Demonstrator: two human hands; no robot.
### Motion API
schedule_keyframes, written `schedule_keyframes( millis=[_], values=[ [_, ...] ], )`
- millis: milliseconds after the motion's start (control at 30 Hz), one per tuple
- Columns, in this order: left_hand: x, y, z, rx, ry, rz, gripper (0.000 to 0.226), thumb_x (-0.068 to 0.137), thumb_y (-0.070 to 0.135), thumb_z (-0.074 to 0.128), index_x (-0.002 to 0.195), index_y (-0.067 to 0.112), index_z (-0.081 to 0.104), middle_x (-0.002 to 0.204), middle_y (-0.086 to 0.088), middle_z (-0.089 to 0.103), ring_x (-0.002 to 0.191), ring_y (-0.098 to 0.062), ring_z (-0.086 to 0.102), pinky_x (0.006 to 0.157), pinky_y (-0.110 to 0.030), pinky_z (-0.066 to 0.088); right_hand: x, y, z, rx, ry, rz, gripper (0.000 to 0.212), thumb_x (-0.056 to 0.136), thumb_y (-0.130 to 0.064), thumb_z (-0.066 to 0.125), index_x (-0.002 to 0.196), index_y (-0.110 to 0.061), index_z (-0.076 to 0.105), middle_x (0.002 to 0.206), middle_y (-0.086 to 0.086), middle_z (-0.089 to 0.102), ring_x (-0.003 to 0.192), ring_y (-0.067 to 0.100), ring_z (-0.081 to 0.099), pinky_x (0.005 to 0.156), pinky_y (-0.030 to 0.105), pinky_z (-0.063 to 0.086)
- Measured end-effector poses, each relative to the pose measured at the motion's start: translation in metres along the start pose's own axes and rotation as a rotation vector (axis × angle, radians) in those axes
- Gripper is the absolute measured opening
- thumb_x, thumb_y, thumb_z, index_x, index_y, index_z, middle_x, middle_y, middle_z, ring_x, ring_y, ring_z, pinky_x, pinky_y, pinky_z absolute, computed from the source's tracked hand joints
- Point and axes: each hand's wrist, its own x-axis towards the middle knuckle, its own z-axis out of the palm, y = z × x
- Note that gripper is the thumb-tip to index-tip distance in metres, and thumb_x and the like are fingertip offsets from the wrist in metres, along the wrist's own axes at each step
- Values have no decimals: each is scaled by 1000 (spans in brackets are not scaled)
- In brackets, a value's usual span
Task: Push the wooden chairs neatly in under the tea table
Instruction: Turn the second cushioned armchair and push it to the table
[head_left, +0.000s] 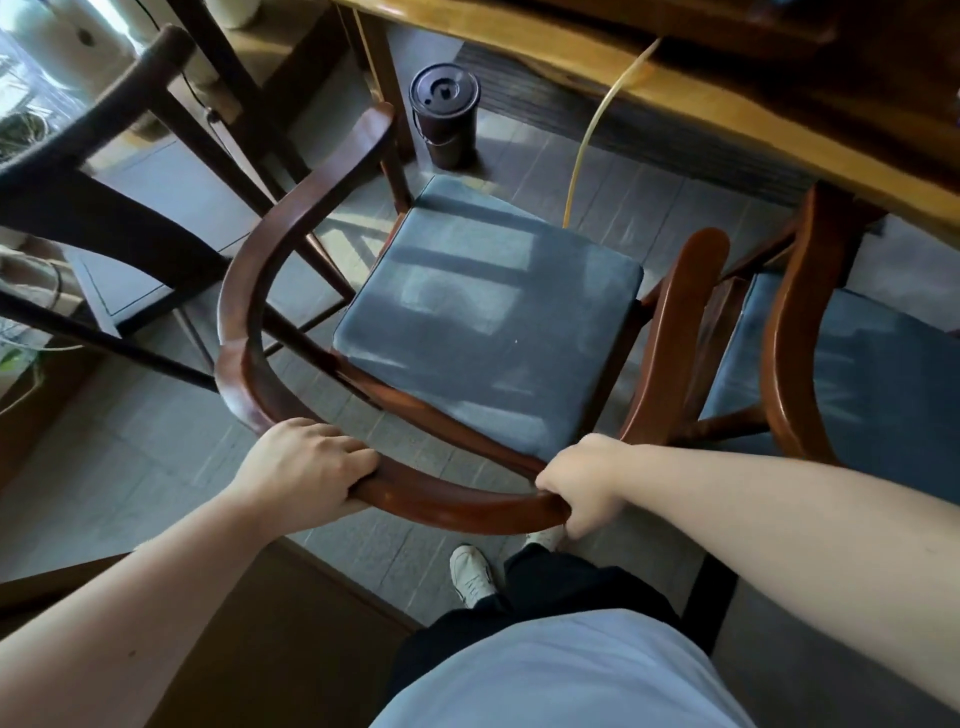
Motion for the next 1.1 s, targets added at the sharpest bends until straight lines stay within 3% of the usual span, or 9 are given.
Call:
schedule_keyframes(
  millis=[167,400,533,600,700,800,967,1100],
  values=[
    [52,51,-10,-24,52,-34,35,76,61,58,78,25,63,70,9,68,66,-23,66,61,-35,54,-37,61,1,-14,-47,123,21,70,-36,64,86,-27,55,90,-5,63,93,24,62,86,40,45],
    [101,91,-25,-41,142,-28,34,80,55,58,76,22,56,68,5,65,62,-24,63,53,-32,47,-73,114,-2,-65,22,227,31,71,-30,62,101,-25,56,101,2,66,98,26,61,88,40,46],
    [98,81,-26,-77,187,80,27,74,40,71,72,19,55,64,5,60,59,-24,60,45,-30,47,-75,81,-3,179,272,107,49,69,-36,68,115,-28,53,107,1,63,99,24,60,84,40,50],
    [91,61,-22,-77,169,88,28,73,44,70,74,20,56,66,6,61,62,-22,60,46,-30,48,-65,51,-2,299,424,65,47,71,-37,68,115,-29,55,110,-2,64,102,21,60,87,39,49],
    [76,16,-12,-90,193,76,34,76,57,58,81,23,61,71,9,65,68,-19,63,52,-31,52,-54,23,4,373,612,142,41,76,-39,67,115,-29,60,114,-7,65,105,18,59,88,37,48],
    [72,-9,-5,-101,203,156,41,79,63,53,78,23,63,69,9,66,64,-17,64,49,-30,53,-55,15,12,404,723,278,34,76,-49,64,103,-28,66,102,-10,71,96,19,64,80,35,51],
    [82,-22,-3,-93,206,341,38,75,54,67,69,17,58,61,3,63,56,-23,61,41,-31,50,-55,0,7,490,837,379,41,70,-67,62,72,-27,64,73,-9,70,73,15,65,62,31,48],
    [80,-43,-2,-48,206,433,40,76,54,67,67,17,56,58,3,61,52,-23,58,40,-29,47,-43,-19,4,529,887,422,40,71,-69,63,72,-29,63,71,-12,68,70,10,63,61,31,49]
  ],
)
